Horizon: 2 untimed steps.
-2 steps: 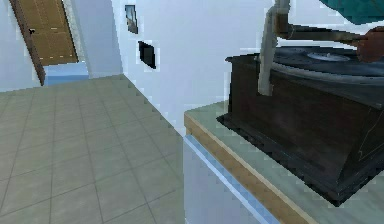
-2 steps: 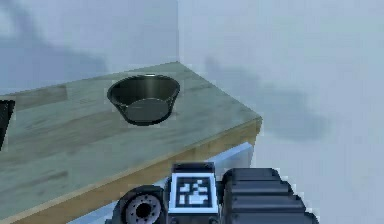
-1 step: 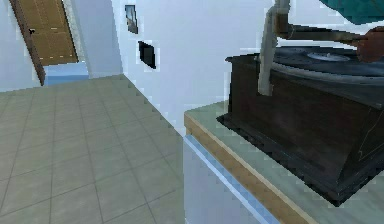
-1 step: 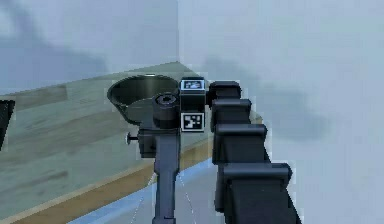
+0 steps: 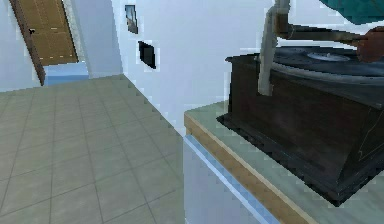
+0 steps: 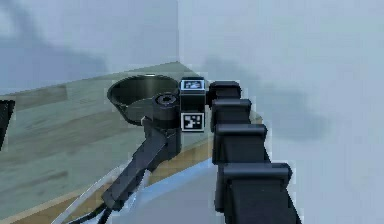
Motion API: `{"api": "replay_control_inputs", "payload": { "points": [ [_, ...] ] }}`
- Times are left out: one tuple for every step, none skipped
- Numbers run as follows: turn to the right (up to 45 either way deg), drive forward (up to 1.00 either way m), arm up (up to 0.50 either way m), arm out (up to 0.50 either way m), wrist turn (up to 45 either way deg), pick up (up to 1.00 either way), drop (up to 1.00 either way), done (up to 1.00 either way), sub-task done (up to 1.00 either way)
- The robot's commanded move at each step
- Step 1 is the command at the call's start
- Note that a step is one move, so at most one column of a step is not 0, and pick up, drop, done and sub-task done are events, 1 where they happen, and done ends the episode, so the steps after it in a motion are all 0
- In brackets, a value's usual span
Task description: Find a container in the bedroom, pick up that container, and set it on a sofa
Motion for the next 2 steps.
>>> {"api": "replay_control_inputs", "payload": {
  "points": [
    [0.0, 0.0, 0.0, 0.0, 45.0, 0.0, 0.0, 0.0, 0.0],
    [0.0, 0.0, 0.0, 0.0, 45.0, 0.0, 0.0, 0.0, 0.0]
  ]
}}
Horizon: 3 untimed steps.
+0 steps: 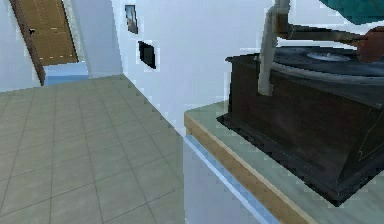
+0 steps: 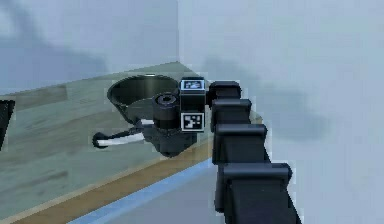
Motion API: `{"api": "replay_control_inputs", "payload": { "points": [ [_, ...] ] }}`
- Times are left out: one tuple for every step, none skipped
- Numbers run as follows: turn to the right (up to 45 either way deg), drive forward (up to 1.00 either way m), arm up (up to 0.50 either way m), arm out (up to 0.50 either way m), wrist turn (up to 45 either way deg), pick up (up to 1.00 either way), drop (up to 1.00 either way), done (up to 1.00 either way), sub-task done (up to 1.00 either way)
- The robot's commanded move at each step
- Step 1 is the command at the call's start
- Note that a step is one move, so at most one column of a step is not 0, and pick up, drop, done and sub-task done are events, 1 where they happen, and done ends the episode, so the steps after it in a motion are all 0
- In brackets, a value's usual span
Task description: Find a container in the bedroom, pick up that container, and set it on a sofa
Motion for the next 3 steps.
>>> {"api": "replay_control_inputs", "payload": {
  "points": [
    [0.0, 0.0, 0.0, 0.0, 18.0, 0.0, 0.0, 0.0, 0.0],
    [0.0, 0.0, 0.0, 0.0, 0.0, 1.0, 0.0, 0.0, 0.0],
    [0.0, 0.0, 0.0, 0.0, -45.0, 0.0, 0.0, 0.0, 0.0]
  ]
}}
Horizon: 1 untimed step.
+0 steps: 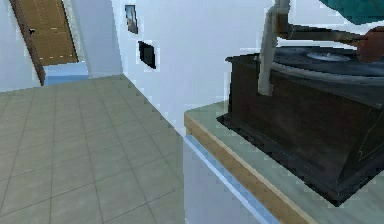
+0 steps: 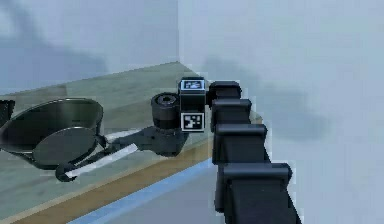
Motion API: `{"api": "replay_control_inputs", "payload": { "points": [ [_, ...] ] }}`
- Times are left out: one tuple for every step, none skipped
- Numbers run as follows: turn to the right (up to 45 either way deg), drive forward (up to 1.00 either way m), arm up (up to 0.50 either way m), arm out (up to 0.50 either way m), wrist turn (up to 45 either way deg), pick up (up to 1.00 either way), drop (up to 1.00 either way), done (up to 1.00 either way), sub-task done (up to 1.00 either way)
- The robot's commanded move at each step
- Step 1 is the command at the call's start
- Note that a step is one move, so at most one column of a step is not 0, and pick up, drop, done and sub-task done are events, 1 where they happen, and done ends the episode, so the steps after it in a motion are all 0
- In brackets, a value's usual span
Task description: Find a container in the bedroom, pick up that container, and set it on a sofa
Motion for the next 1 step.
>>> {"api": "replay_control_inputs", "payload": {
  "points": [
    [0.0, 0.0, 0.0, 0.0, -45.0, 0.0, 0.0, 0.0, 0.0]
  ]
}}
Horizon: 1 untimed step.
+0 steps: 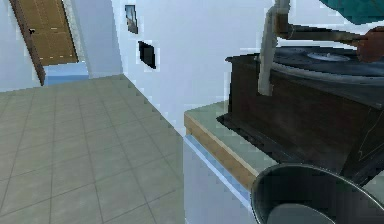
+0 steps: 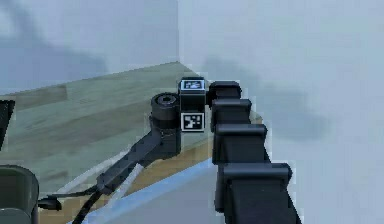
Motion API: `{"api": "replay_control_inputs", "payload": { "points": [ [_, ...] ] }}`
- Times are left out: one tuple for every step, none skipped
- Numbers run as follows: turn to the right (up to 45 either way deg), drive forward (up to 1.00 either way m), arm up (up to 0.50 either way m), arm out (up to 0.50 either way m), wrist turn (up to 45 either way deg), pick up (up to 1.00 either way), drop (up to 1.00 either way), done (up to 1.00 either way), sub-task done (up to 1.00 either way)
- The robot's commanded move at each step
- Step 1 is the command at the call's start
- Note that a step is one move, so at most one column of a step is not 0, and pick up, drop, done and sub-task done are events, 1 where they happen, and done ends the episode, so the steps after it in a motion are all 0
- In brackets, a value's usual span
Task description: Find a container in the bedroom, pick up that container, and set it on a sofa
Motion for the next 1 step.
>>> {"api": "replay_control_inputs", "payload": {
  "points": [
    [0.0, 0.0, 0.0, 0.0, -12.0, 0.0, 0.0, 0.0, 0.0]
  ]
}}
